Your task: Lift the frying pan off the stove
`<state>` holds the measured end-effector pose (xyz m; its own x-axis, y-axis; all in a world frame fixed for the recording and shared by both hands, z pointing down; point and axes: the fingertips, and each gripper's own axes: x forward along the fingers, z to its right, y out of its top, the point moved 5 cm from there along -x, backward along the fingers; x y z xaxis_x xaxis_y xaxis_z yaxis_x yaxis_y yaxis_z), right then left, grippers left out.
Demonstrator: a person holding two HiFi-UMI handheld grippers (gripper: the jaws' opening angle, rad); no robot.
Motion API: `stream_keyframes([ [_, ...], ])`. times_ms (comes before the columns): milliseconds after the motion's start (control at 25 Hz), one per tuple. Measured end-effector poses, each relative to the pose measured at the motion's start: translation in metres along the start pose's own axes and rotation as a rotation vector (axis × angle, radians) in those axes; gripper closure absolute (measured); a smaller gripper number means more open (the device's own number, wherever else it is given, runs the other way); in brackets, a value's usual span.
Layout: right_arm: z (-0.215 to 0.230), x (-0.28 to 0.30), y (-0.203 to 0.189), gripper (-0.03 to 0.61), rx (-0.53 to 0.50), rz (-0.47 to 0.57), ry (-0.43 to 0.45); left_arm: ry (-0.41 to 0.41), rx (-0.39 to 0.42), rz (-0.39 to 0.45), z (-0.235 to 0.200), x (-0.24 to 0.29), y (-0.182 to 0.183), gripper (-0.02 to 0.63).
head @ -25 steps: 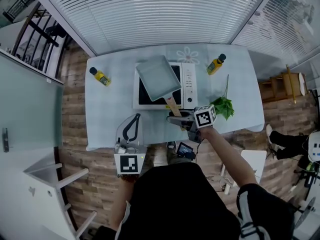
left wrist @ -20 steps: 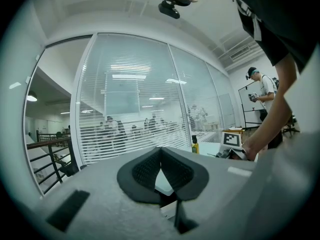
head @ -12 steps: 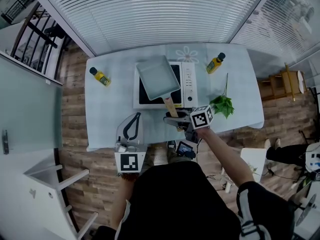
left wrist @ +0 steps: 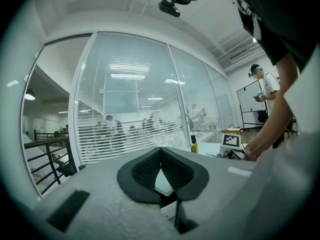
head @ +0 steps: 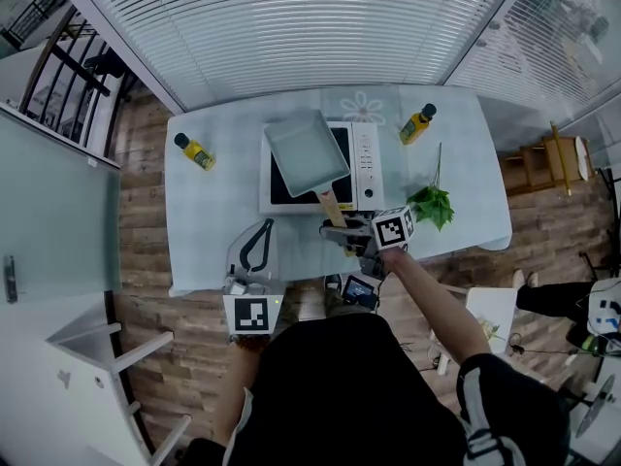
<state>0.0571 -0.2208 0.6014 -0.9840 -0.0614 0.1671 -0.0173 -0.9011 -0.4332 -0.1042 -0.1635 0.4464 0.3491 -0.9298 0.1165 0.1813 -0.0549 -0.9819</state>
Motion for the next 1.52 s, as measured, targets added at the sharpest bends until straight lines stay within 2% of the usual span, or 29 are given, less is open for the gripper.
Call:
stream_keyframes([
  [320, 0.004, 0.001, 0.002, 0.463, 0.107, -0.002, -0.003, 0.002, 0.000, -0.004, -0.005, 0.001, -0.001, 0.598],
  [400, 0.003, 0.002, 0.004, 0.471, 0.105, 0.008, 0.020, 0.000, 0.004, -0.001, -0.006, 0.001, -0.001, 0.598],
  [560, 0.005, 0.000, 0.000, 0.485, 0.189, 0.049, 0.003, 0.003, -0.014, -0.001, -0.007, 0.001, 0.000, 0.598],
  [760, 0.005, 0.001, -0.001, 0.488, 0.182, 0.088, 0.017, -0.009, 0.023, -0.004, -0.010, -0.001, 0.000, 0.598],
  [1120, -0.003, -0.001, 0.000, 0.486, 0.187, 0.159, 0.018, -0.015, 0.014, 0.000, -0.011, -0.004, -0.001, 0.598],
  [1280, -0.004, -0.001, 0.008, 0.486, 0.129, 0.180, 0.014, -0.032, 0.052, 0.028, -0.013, 0.003, -0.003, 0.598],
  [1400, -0.011, 0.000, 0.003, 0.486, 0.144, 0.195, 0.024, -0.050, 0.050, 0.019, -0.007, -0.002, -0.008, 0.598],
  [1520, -0.016, 0.001, 0.003, 0.486, 0.199, 0.213, 0.012, -0.054, 0.027, -0.001, -0.005, -0.002, -0.008, 0.598],
])
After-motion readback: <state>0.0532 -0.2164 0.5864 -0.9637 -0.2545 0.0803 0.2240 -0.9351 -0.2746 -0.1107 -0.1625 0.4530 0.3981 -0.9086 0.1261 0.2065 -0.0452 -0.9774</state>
